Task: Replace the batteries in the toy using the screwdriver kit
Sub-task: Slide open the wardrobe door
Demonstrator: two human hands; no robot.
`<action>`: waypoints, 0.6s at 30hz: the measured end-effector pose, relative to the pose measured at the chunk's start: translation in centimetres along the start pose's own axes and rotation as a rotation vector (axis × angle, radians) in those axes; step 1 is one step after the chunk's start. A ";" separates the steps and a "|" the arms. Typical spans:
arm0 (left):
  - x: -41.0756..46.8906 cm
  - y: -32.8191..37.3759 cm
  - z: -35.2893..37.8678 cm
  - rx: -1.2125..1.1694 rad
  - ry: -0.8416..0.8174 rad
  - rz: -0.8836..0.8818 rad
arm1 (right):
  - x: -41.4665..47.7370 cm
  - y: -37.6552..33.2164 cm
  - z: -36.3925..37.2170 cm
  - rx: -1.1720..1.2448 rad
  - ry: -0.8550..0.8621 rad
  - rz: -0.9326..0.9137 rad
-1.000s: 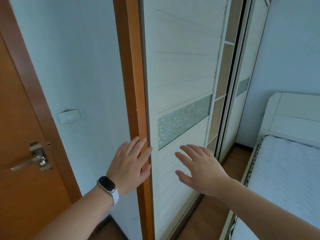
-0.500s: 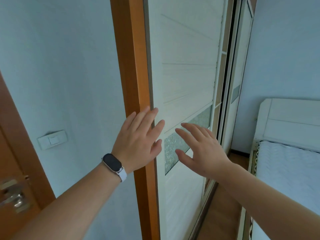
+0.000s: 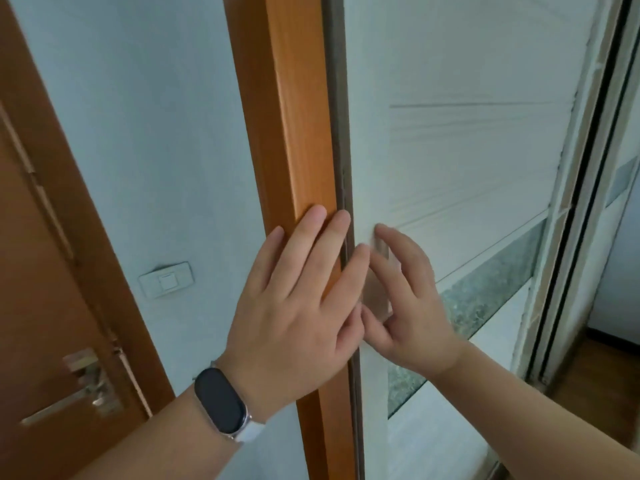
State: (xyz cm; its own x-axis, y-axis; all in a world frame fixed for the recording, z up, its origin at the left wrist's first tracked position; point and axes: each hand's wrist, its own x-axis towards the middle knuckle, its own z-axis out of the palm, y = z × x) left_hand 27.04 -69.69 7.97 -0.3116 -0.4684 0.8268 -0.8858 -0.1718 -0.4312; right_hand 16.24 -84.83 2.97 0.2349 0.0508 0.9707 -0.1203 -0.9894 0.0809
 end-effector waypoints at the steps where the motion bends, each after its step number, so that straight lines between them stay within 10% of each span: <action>1: -0.1 0.2 0.2 0.025 0.000 -0.007 | -0.2 0.4 0.6 0.029 0.023 -0.012; 18: 0.1 0.9 -0.1 0.234 -0.061 -0.023 | -1.2 2.6 3.4 0.146 0.188 -0.102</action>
State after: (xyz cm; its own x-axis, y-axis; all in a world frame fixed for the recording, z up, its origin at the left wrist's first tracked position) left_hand 26.16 -69.75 7.69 -0.2642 -0.5123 0.8172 -0.7866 -0.3758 -0.4899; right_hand 18.92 -87.90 1.25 0.0531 0.1623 0.9853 0.0382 -0.9863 0.1604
